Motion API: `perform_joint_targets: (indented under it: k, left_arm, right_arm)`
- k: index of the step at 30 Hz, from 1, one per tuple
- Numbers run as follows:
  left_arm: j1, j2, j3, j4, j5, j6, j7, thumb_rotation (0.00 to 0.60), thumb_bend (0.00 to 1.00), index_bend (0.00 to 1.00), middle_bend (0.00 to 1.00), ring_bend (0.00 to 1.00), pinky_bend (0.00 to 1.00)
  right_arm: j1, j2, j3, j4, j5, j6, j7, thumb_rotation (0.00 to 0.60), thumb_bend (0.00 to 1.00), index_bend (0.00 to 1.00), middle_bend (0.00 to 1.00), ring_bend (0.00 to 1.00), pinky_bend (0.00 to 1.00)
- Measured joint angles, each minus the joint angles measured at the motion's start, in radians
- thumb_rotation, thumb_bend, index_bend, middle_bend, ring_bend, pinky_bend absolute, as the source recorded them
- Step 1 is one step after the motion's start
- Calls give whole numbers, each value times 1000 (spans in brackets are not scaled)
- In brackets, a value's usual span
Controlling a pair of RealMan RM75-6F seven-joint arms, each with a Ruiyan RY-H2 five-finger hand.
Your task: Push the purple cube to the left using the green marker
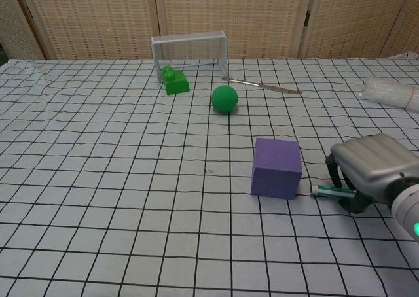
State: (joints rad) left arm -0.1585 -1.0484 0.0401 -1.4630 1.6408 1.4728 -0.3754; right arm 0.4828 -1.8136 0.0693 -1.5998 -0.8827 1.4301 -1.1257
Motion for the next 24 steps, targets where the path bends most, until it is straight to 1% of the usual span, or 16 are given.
perform_joint_targets:
  k: [3, 13, 24]
  left_arm:
    - [1, -1, -1, 0, -4, -1, 3, 600, 395, 0, 0, 5, 192]
    - [-3, -5, -4, -4, -15, -14, 21, 600, 396, 0, 0, 6, 192]
    - [-2, -5, -12, -6, -31, -21, 27, 600, 395, 0, 0, 6, 195]
  right_arm:
    - [-2, 13, 6, -3, -4, -8, 25, 600, 429, 841, 726, 496, 232]
    - [18, 63, 56, -4, 29, -89, 83, 600, 431, 855, 735, 496, 238]
    - [61, 61, 73, -34, 35, -109, 69, 600, 431, 855, 735, 496, 238]
